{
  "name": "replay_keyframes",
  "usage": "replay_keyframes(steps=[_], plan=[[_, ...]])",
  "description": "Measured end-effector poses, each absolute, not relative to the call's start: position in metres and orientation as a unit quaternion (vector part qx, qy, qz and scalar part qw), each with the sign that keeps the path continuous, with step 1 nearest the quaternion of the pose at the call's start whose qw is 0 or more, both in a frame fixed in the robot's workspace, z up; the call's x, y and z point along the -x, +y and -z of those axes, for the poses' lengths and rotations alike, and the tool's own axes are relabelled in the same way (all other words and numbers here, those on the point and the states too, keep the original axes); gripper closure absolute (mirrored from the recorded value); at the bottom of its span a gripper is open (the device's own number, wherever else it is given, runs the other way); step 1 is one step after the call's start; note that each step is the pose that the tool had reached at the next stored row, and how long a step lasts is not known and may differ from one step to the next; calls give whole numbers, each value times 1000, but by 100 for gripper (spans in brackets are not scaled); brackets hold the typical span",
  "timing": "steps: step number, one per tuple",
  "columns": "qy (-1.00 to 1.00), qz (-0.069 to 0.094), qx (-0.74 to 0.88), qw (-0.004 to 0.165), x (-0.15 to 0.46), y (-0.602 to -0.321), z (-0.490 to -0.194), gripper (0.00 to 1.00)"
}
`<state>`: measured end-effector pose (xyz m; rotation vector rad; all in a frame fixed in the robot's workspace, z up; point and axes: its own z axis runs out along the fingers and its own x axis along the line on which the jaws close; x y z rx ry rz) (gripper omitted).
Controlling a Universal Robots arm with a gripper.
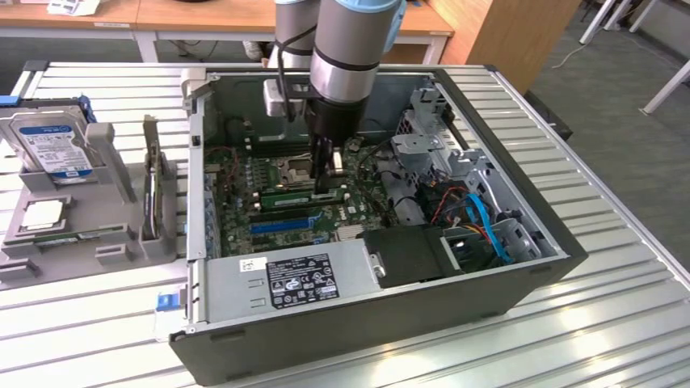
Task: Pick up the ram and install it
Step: 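Insert the ram into the slot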
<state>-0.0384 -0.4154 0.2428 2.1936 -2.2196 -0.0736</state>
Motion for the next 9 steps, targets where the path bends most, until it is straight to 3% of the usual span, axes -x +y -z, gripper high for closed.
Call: replay_keyframes(steps=[9], plan=[[-711,24,-703,10,38,-415,-260,62]])
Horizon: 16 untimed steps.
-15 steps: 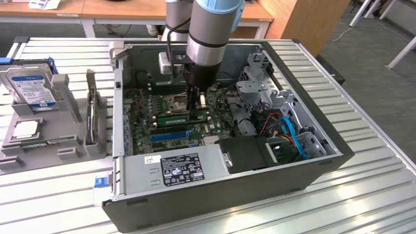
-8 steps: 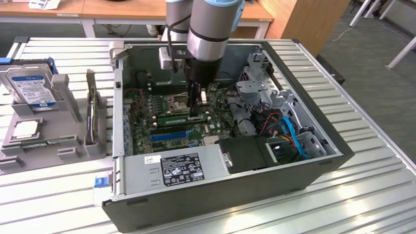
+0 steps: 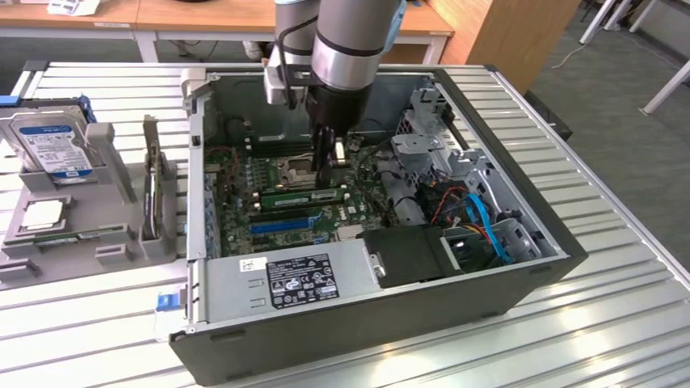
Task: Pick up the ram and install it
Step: 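Insert the ram into the slot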
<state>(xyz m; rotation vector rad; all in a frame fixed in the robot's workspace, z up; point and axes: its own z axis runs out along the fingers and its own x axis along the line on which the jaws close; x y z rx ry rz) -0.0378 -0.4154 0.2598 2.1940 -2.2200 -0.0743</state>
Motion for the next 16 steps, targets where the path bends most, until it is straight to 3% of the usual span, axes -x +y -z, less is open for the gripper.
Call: replay_keyframes(steps=[16], plan=[[-711,24,-703,10,37,-415,-291,62]])
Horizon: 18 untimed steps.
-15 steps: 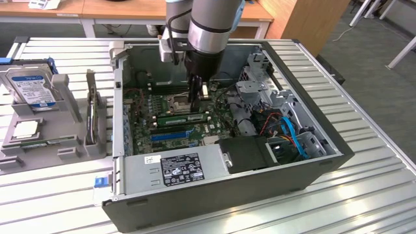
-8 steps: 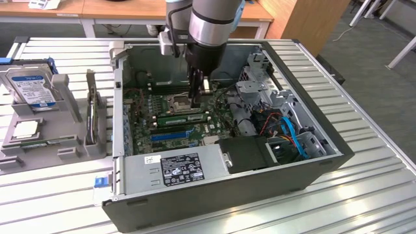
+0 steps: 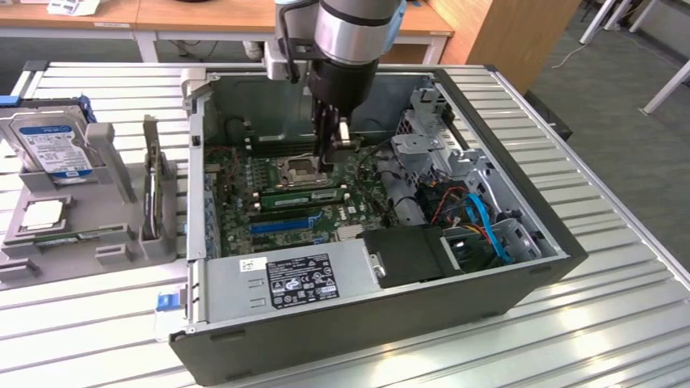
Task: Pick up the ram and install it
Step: 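Insert the ram into the slot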
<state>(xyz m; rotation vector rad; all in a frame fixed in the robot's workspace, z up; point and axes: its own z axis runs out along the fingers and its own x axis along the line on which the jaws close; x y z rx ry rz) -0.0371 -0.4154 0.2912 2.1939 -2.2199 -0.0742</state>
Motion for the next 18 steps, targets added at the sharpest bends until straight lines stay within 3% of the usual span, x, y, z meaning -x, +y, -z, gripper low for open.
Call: replay_keyframes(steps=[18], plan=[[-711,24,-703,10,37,-415,-320,62]])
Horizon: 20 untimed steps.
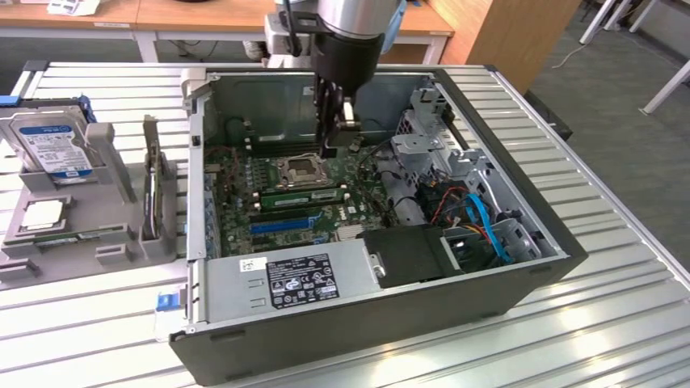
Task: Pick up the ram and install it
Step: 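Insert the ram into the slot, then press down the ram until it locks into place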
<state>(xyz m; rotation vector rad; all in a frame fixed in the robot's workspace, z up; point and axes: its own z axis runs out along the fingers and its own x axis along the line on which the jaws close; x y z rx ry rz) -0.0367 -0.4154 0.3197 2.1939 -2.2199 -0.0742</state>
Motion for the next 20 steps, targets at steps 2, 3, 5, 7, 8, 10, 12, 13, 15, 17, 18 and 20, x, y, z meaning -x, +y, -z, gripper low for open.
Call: replay_keyframes(steps=[2,3,5,7,8,10,12,13,15,17,18,20], plan=[[-711,24,-703,10,37,-415,-322,62],[-711,24,-703,10,37,-415,-324,62],[-711,24,-703,10,37,-415,-327,62],[-711,24,-703,10,36,-415,-330,62],[-711,24,-703,10,36,-415,-331,62],[-711,24,-703,10,36,-415,-333,62],[-711,24,-703,10,36,-415,-333,62],[-711,24,-703,10,36,-415,-333,62],[-711,24,-703,10,36,-415,-333,62],[-711,24,-703,10,36,-415,-333,62],[-711,24,-703,10,36,-415,-333,62],[-711,24,-703,10,36,-415,-333,62]])
